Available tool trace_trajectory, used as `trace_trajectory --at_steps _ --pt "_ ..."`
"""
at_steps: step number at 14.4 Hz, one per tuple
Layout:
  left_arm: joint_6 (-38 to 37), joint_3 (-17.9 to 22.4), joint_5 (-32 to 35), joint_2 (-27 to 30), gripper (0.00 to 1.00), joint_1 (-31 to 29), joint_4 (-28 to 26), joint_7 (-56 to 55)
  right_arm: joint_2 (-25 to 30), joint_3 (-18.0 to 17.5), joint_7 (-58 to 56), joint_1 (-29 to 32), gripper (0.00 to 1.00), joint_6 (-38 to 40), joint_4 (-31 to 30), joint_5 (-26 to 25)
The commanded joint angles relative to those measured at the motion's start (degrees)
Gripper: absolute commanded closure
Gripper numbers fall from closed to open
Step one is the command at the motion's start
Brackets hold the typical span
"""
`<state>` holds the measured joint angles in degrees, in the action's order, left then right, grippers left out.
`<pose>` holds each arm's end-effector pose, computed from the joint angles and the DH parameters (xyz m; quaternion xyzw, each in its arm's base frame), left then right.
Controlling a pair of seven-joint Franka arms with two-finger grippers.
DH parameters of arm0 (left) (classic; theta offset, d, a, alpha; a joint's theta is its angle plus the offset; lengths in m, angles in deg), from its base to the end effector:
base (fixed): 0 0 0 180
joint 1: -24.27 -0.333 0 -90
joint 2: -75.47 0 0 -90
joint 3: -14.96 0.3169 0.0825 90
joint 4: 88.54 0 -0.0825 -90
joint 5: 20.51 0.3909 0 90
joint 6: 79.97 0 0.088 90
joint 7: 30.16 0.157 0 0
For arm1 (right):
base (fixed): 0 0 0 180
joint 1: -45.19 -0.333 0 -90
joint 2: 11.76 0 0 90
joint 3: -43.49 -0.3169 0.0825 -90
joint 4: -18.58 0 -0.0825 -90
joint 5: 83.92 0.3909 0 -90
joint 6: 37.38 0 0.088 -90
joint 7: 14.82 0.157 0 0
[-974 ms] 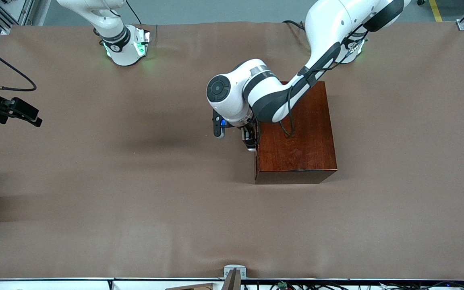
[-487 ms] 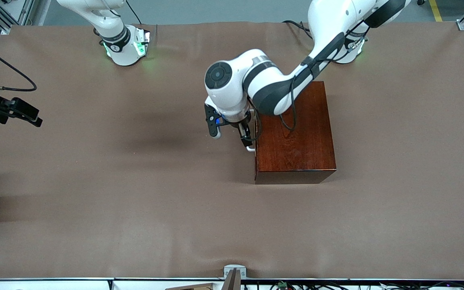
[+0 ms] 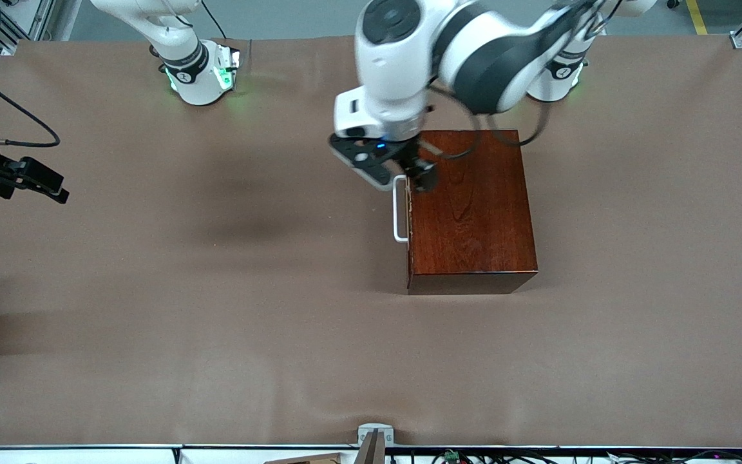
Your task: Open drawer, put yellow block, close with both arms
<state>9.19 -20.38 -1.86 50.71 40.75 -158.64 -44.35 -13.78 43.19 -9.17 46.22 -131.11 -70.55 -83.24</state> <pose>0.5065 -0.4407 0.5091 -0.9522 0.3024 -0.0099 0.0414 0.5810 -0.0057 0.5686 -0.9982 0.0559 -0.0222 0.0070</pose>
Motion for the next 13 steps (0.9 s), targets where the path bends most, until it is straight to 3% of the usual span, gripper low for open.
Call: trace_trajectory --at_steps 1,7,9,11,13 --pt "-4.8 -0.2 -2.6 6.2 0.0 -7.0 -2.1 -6.6 0.1 -0.4 0.6 0.4 0.0 0.0 0.1 0.3" --pt "-8.0 -0.3 -6.6 10.8 0.0 -22.5 -2.7 -11.0 0.1 -0.4 0.6 0.4 0.0 0.1 0.1 0.3" --pt "-9.9 1.8 -9.5 11.1 0.0 -25.3 -2.7 -10.4 0.1 -0.4 0.6 0.5 0.0 0.1 0.1 0.3" --pt "-12.4 10.2 -12.8 12.0 0.0 -22.6 -2.8 -9.7 0.1 -0.4 0.6 0.5 0.0 0.1 0.1 0.3" --pt "-12.4 22.8 -17.3 13.9 0.0 -16.8 -3.5 -6.1 0.1 -0.4 0.6 0.5 0.0 0.1 0.1 0.3"
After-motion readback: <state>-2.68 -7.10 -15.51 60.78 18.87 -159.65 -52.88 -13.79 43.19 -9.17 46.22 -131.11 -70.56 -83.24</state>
